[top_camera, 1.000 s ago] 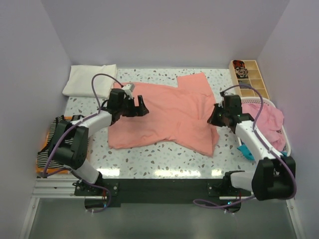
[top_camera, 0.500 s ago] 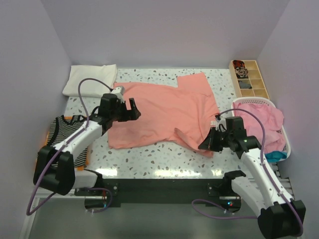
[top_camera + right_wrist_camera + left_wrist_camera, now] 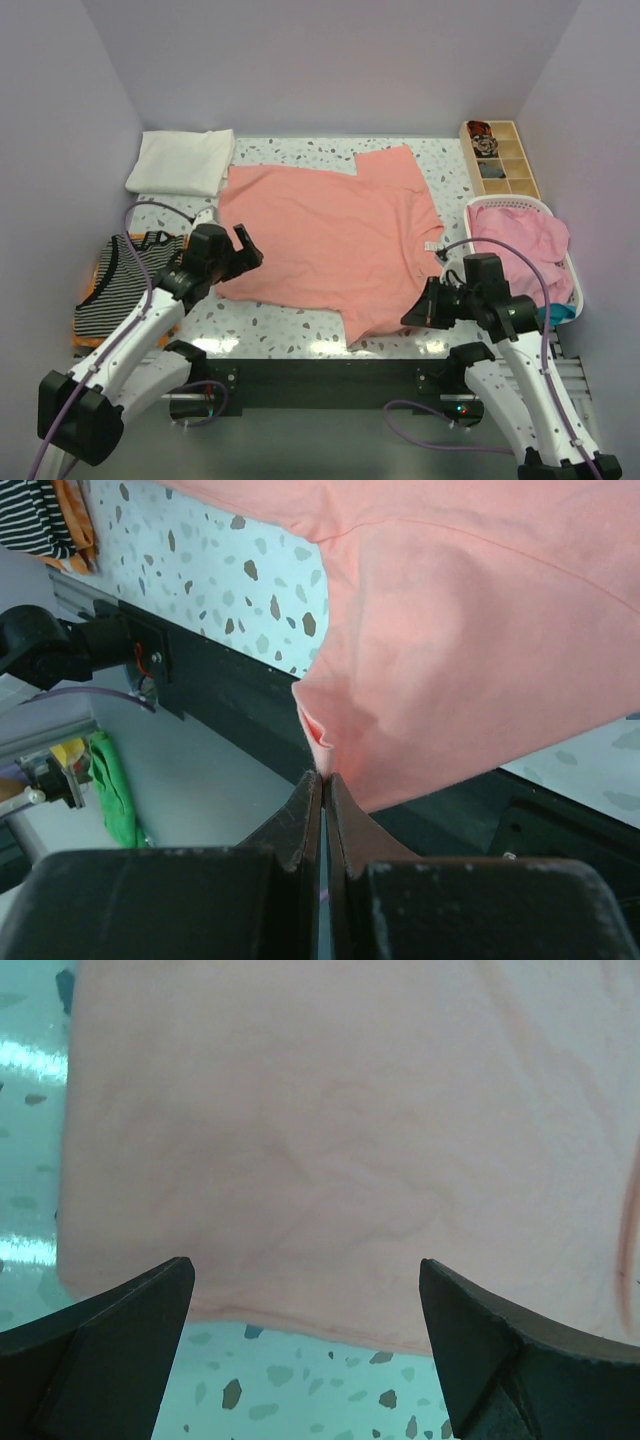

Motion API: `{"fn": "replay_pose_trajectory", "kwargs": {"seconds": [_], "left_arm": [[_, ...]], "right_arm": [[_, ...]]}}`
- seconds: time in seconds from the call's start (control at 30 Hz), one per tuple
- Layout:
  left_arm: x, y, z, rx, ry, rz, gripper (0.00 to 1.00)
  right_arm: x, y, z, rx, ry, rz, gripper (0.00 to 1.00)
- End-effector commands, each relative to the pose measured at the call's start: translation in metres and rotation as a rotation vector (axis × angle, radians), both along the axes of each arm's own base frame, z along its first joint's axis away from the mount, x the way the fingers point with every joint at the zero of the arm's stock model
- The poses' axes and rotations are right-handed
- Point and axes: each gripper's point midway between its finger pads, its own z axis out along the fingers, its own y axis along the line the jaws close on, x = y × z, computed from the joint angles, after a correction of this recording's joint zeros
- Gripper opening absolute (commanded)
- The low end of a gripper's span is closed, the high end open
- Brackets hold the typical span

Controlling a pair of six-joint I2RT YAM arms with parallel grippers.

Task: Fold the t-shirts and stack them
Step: Flatten out the tshirt, then grap the side of the flattened tshirt closest away from the robot with both arms

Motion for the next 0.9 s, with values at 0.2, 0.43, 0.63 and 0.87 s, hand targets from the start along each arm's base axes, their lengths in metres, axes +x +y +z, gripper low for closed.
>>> {"fn": "replay_pose_trajectory", "kwargs": {"seconds": [0.2, 0.43, 0.63, 0.87], "left_arm": [[-0.064, 0.027, -0.033, 0.064, 0.213, 0.253, 1.00], [-0.083, 0.033, -0.060, 0.109, 0.267, 0.317, 1.00], [-0.071, 0.040, -0.064, 0.132, 0.206, 0.394, 1.00], [-0.059, 0.059, -0.062, 0.149, 0.117, 0.535, 1.00]], "right_arm": [[-0.014, -0.004, 0.006, -0.021, -0.028, 0.045, 0.00], [-0.016, -0.002, 0.007, -0.010, -0.062, 0.068, 0.00], [-0.012, 0.000, 0.011, -0.002, -0.089, 0.085, 0.00], [-0.005, 0.000, 0.014, -0.015, -0.108, 0.089, 0.00]]}}
